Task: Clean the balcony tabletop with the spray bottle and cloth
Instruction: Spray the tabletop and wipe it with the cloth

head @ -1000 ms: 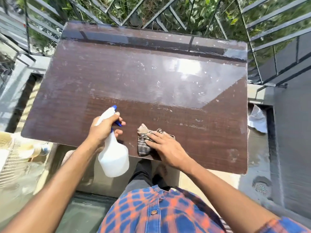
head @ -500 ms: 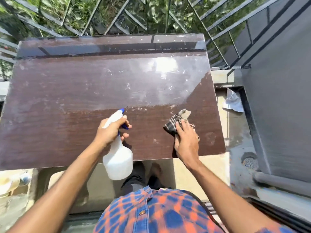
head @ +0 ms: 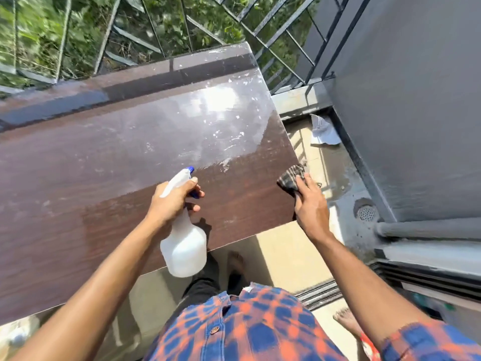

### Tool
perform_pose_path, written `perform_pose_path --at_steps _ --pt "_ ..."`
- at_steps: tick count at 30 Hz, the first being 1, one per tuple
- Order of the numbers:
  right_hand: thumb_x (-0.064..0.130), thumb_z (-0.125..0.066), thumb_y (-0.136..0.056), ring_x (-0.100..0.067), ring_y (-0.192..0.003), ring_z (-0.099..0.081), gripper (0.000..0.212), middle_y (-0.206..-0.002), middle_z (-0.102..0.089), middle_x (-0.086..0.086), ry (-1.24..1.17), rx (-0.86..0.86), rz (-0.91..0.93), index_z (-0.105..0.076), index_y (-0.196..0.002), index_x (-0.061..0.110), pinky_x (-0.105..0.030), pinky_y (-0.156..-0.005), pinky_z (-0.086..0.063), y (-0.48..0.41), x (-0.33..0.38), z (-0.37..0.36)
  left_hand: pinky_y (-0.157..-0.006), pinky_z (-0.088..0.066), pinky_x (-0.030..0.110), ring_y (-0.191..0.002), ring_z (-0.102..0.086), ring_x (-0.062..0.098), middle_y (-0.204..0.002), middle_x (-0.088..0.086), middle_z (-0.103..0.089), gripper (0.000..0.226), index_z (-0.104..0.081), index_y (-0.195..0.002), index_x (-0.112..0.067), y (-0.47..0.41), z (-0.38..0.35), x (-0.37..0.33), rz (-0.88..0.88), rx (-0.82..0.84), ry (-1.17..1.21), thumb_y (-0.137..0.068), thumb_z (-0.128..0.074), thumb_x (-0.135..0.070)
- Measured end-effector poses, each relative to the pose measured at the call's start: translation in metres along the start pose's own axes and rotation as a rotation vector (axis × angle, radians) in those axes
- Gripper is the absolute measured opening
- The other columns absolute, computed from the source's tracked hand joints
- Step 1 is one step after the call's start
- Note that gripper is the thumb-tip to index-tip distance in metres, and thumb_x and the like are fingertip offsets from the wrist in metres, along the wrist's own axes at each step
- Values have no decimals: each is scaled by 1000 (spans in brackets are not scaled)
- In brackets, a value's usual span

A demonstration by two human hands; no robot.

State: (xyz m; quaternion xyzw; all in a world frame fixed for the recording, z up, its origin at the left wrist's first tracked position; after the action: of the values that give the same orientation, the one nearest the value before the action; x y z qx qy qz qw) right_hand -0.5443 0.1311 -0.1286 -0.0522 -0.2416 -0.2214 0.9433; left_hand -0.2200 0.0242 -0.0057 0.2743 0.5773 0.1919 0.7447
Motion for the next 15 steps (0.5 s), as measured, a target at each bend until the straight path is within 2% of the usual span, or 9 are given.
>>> perform_pose_path --at_steps 3,6,10,15 --pt "1 -61 -89 -30 -140 -44 48 -152 -46 -13 10 -28 -26 -60 -136 11 -44 -115 -37 46 3 -7 -54 -47 26 -55 -58 26 -88 15 -76 27 -71 -89 -5 -1 -8 -2 1 22 3 -96 -65 -29" --pt "2 -63 -86 -32 -141 -44 53 -152 -46 -13 13 1 22 -59 -138 12 -49 -115 -36 78 42 -27 -53 -47 26 -51 -59 22 -83 12 -75 27 -71 -87 -4 1 -8 1 4 22 1 -96 -65 -29" --pt "6 -65 -80 -34 -141 -43 63 -153 -46 -11 42 158 220 -55 -141 15 -51 -114 -37 94 113 -58 -52 -47 25 -50 -59 21 -83 12 -73 25 -69 -88 -4 8 10 8 10 -23 29 -98 -63 -25" --pt "7 -66 -78 -35 -138 -45 62 -152 -48 -12 9 364 508 -57 -139 14 -48 -115 -35 98 191 -96 -44 -45 19 -45 -60 16 -85 12 -73 24 -67 -92 -2 19 63 26 39 -130 86 -99 -61 -25"
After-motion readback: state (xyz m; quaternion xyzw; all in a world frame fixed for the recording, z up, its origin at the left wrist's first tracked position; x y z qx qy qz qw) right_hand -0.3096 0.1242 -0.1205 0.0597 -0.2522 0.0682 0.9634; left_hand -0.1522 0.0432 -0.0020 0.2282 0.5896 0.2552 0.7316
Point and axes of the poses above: each hand's wrist, its own y-axis away from the middle knuckle, its own z-axis out of the back of the hand, x = y × z, the point moved 4 cm from there along -y, towards the middle knuckle
